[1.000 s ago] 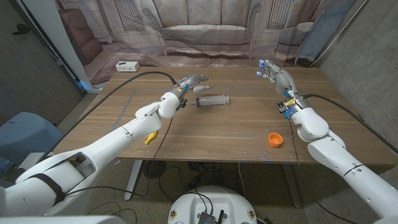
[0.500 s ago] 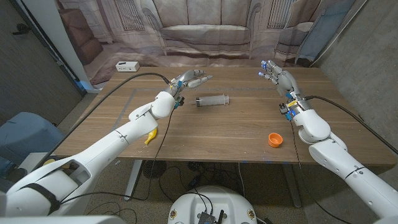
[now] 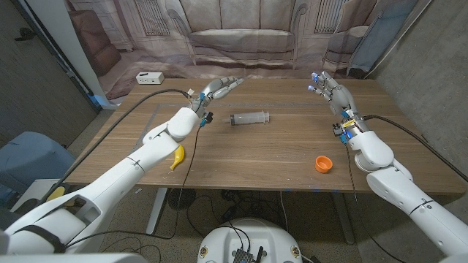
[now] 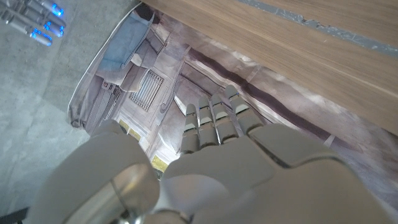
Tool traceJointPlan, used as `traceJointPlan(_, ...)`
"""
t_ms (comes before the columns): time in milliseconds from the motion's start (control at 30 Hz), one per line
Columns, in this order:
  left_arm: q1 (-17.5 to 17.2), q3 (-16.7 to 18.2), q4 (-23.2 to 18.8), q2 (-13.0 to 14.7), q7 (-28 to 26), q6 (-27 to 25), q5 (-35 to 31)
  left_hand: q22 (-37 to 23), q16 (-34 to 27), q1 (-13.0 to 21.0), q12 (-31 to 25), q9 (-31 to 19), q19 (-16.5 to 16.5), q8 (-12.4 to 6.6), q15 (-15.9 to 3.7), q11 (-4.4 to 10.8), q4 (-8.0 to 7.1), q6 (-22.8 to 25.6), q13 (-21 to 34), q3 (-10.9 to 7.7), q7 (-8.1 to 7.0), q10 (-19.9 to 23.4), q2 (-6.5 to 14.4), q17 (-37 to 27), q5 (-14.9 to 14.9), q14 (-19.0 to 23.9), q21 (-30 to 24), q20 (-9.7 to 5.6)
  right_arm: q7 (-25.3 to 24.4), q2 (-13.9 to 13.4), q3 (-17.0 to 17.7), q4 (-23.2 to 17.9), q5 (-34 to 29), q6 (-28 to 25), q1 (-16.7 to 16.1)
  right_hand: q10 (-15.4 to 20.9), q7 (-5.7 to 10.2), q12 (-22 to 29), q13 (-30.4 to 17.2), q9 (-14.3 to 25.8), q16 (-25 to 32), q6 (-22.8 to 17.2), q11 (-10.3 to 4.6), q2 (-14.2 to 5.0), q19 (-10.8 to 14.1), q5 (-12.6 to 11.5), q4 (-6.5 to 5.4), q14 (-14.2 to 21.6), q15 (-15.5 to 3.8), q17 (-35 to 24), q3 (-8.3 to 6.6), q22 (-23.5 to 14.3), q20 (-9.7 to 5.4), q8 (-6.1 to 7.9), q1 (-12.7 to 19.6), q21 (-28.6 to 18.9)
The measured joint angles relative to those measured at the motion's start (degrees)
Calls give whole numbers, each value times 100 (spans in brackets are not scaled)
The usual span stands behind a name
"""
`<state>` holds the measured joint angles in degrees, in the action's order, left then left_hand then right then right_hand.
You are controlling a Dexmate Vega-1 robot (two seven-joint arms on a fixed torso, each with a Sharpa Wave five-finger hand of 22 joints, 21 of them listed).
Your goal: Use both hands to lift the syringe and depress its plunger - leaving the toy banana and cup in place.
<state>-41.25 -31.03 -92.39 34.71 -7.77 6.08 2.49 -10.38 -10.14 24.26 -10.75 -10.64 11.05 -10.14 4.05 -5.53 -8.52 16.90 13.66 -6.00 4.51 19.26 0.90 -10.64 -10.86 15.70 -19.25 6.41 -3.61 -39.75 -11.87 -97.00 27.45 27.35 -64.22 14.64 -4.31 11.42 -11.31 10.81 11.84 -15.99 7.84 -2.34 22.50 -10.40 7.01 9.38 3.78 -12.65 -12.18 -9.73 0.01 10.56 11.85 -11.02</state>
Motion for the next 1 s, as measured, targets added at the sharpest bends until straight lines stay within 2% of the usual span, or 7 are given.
traceJointPlan(100,-68,73,26,8,56,138,208,0,0,-81,0,0,-111,0,-24,22,-1,-128,-25,47,29,-117,-21,0,-40,-135,85,-29,45,1,1,-2,100,-36,-21,-87,28,-37,1,0,0,314,-25,32,-21,0,-16,-52,-10,0,17,0,-22,-85,-32,0)
traceJointPlan(200,-164,188,45,34,122,290,456,0,0,-90,0,26,-159,28,-25,13,22,-241,-37,70,22,-191,-30,0,-45,-198,140,-66,109,25,0,-3,226,-83,-33,-190,15,-62,13,-5,-33,635,-66,53,-75,0,-2,-109,-44,0,44,0,-14,-86,-53,0)
traceJointPlan(333,-254,303,67,74,218,452,744,0,0,-129,0,27,-279,42,3,15,26,-399,-63,121,31,-351,-67,0,-67,-350,220,-88,180,40,-16,-2,337,-122,-34,-457,-2,-107,13,-16,-102,858,-44,143,-311,0,-14,-365,-8,0,100,0,-24,-86,-143,46)
traceJointPlan(467,-344,412,87,118,294,578,974,-1,0,-195,0,27,-344,42,5,49,46,-466,-89,141,81,-436,-60,0,-89,-428,261,-134,421,63,-58,39,623,-186,-9,-749,-9,-107,13,-16,-146,865,0,186,-661,0,-91,-697,-4,0,179,0,-21,-11,-278,88)
traceJointPlan(533,-388,459,91,135,314,627,1059,-1,0,-225,0,26,-377,42,12,21,55,-499,-89,150,90,-465,-89,14,-89,-480,298,-112,543,100,-97,131,776,-211,48,-858,-47,-107,13,-16,-148,824,6,203,-797,0,-78,-819,-10,0,207,0,-61,26,-329,88)
traceJointPlan(867,-601,688,149,209,414,804,1518,-1,0,-225,0,26,-439,42,34,22,46,-569,-116,188,122,-526,-89,26,-89,-519,339,-171,839,181,-138,329,1127,-236,145,-904,-62,-107,39,-16,-120,852,-7,251,-796,-23,-125,-870,-11,0,254,0,-166,26,-433,61)
traceJointPlan(1000,-662,774,218,240,505,836,1756,-1,0,-225,0,26,-439,41,34,22,63,-569,-116,206,122,-526,-89,26,-89,-519,339,-172,870,197,-140,403,1182,-244,187,-904,-104,-81,39,-16,-120,600,-7,263,-796,-23,-126,-892,-33,0,301,0,-166,110,-444,61)
